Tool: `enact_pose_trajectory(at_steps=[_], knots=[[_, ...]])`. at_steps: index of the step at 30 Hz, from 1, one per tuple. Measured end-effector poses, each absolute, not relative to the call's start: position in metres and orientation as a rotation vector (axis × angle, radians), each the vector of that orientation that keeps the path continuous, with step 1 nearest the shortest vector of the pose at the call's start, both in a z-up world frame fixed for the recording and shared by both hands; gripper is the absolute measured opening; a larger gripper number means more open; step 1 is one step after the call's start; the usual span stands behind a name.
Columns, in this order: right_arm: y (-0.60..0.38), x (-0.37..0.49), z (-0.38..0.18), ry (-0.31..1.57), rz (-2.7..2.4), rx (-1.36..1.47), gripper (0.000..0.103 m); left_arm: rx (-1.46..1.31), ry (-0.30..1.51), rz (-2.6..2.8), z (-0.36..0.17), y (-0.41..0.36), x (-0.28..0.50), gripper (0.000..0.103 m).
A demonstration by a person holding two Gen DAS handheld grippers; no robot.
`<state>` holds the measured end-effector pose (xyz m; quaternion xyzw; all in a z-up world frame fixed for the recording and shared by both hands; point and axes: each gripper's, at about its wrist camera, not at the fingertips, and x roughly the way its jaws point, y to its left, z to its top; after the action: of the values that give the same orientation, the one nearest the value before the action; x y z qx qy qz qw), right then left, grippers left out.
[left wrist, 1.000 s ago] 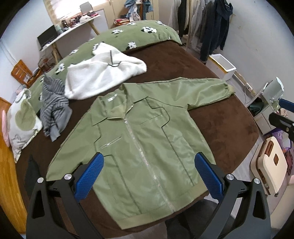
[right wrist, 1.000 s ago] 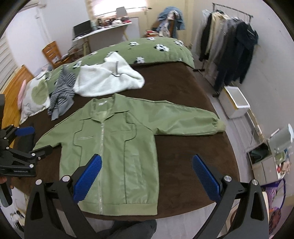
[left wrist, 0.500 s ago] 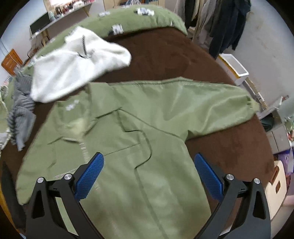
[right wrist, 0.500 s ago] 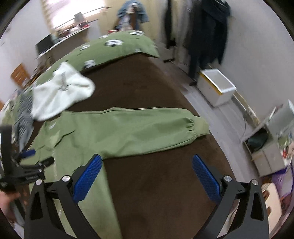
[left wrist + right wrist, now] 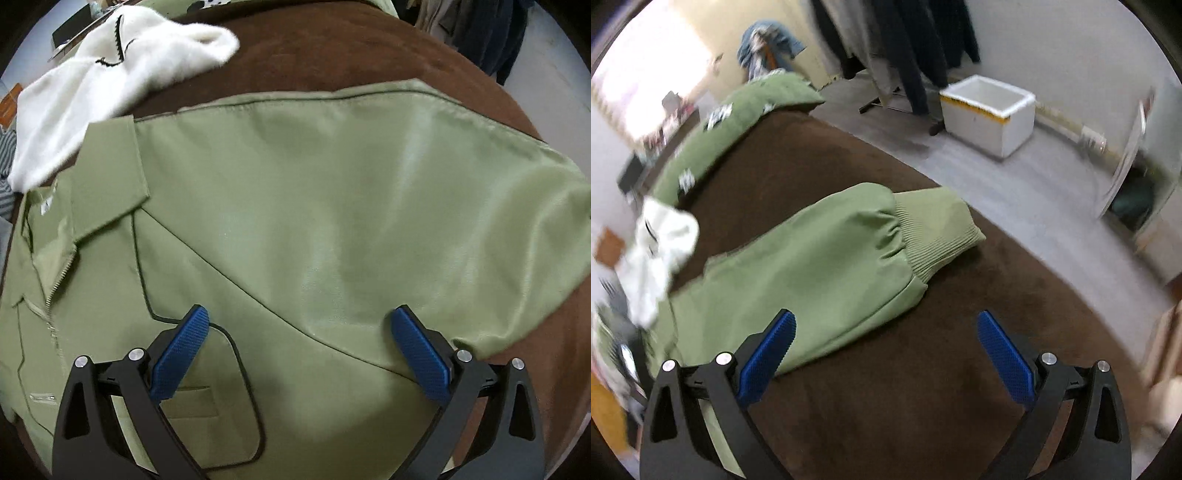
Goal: Fold large clothes
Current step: 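Close the right gripper on the ribbed cuff of the green jacket sleeve, then lift the cuff with the right gripper and lay the sleeve across the jacket front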
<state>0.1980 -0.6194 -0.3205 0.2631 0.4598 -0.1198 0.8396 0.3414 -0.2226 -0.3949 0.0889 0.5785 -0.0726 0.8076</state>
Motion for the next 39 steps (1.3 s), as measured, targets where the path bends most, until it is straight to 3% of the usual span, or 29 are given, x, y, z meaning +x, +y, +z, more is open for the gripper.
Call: enact_pose_trajectory(at_steps=[12, 14, 16, 18, 21, 31, 39], knots=[[-0.666, 0.230, -0.363, 0.871, -0.165, 0.869, 0.086, 0.182, 1.231, -0.139, -0.392, -0.228, 0.337, 0.098], [-0.670, 0.235, -0.369, 0.877, -0.178, 0.893, 0.076, 0.180, 1.231, -0.140, -0.392, -0.227, 0.339, 0.098], [-0.673, 0.236, -0.371, 0.880, -0.197, 0.896, 0.053, 0.181, 1.230, -0.138, -0.393, -0.226, 0.337, 0.098], [-0.675, 0.234, -0.371, 0.865, -0.190, 0.911, 0.037, 0.178, 1.229, -0.139, -0.392, -0.227, 0.337, 0.098], [-0.672, 0.235, -0.373, 0.875, -0.182, 0.874, 0.024, 0.174, 1.228, -0.147, -0.394, -0.231, 0.334, 0.098], [-0.667, 0.238, -0.358, 0.874, -0.162, 0.823, 0.019, 0.165, 1.231, -0.149, -0.394, -0.227, 0.339, 0.098], [-0.614, 0.242, -0.273, 0.807, -0.064, 0.607, 0.018, 0.144, 1.242, -0.137, -0.384, -0.228, 0.336, 0.097]])
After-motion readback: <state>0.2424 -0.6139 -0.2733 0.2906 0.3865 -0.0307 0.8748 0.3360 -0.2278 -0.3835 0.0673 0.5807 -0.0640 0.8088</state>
